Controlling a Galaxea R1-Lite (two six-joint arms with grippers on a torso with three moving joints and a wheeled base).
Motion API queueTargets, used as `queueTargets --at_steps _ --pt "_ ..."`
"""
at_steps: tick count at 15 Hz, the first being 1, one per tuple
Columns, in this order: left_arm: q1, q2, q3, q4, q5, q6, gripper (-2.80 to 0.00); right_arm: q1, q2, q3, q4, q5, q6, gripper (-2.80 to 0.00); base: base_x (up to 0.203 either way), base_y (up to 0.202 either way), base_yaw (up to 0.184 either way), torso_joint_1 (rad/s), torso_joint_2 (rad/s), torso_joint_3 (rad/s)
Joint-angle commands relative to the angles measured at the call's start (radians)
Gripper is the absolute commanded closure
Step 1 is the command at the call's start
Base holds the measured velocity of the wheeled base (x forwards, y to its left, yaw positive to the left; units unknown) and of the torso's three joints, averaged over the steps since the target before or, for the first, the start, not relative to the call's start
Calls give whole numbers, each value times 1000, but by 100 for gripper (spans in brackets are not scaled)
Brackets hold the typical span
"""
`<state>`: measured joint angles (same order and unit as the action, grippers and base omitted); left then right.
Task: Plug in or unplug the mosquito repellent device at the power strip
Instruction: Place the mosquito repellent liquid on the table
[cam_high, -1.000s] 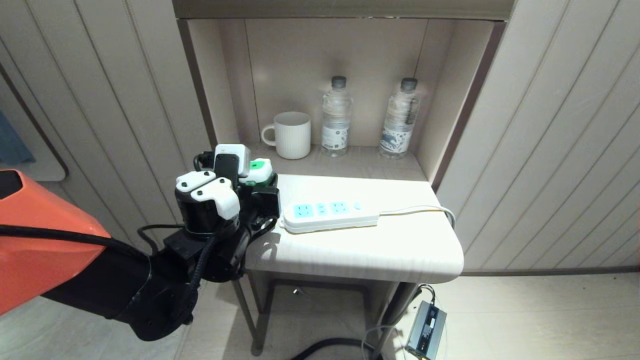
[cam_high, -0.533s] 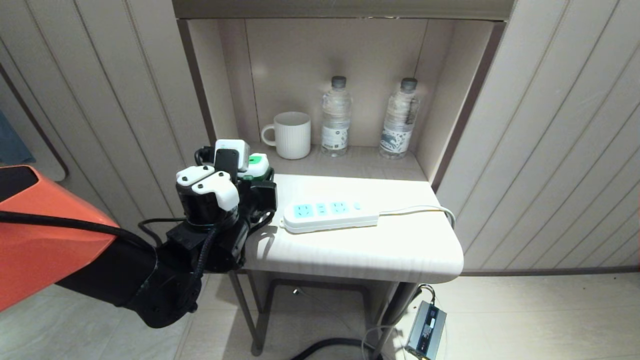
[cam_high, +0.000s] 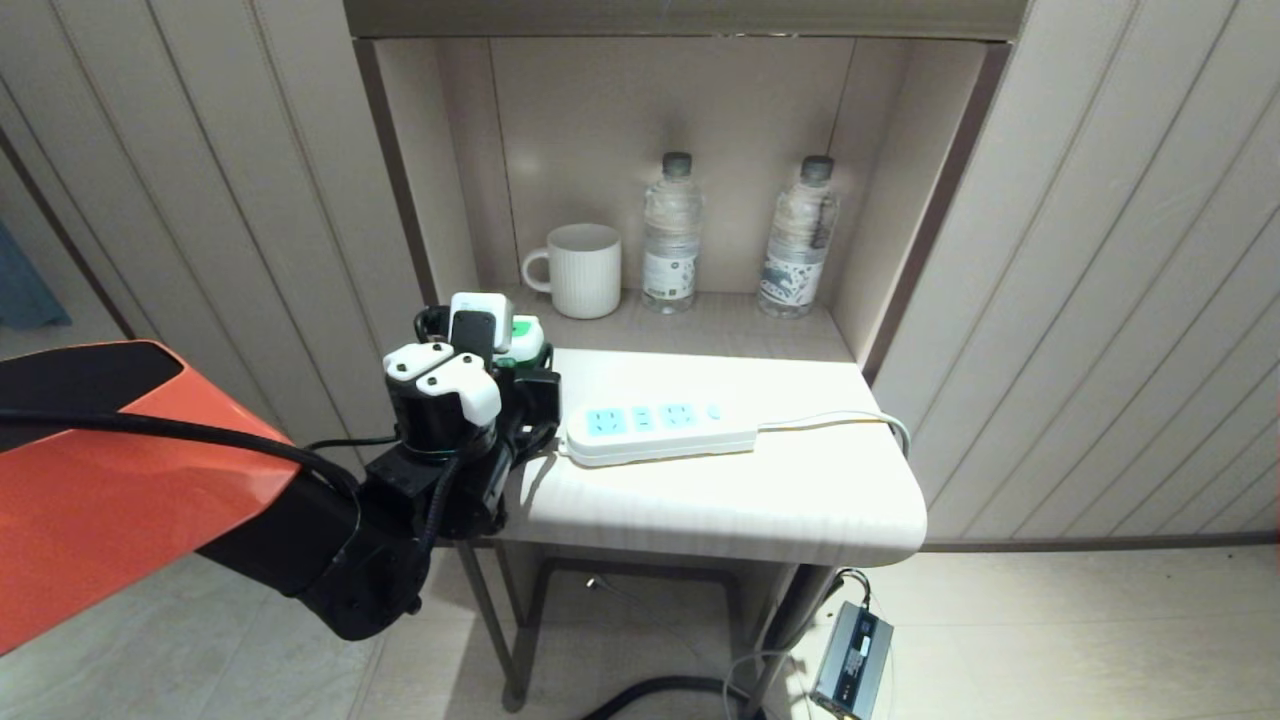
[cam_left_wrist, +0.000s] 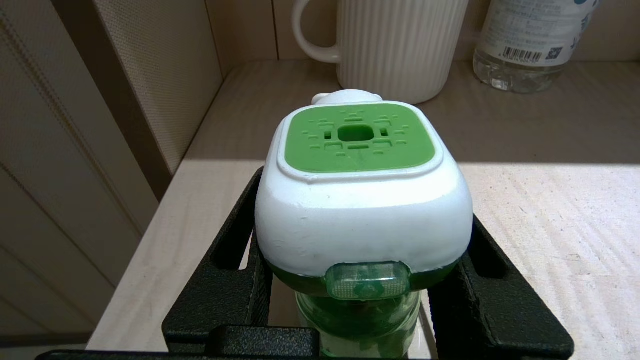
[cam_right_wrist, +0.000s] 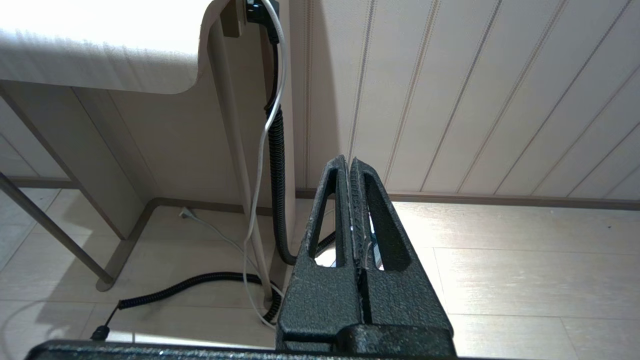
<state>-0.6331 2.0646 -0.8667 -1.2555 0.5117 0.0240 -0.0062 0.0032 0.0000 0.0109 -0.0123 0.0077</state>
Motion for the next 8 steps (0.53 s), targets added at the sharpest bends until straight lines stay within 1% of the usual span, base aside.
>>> queueTargets --at_steps 1,7,8 --pt "6 19 -12 -5 4 -1 0 0 1 0 0 0 0 0 0 0 0 0 0 0" --pt "6 -3 -17 -5 6 1 0 0 0 0 0 0 0 0 0 0 0 0 0 0" --pt "4 -10 -14 -7 19 -1 0 0 0 0 0 0 0 0 0 0 0 0 0 0"
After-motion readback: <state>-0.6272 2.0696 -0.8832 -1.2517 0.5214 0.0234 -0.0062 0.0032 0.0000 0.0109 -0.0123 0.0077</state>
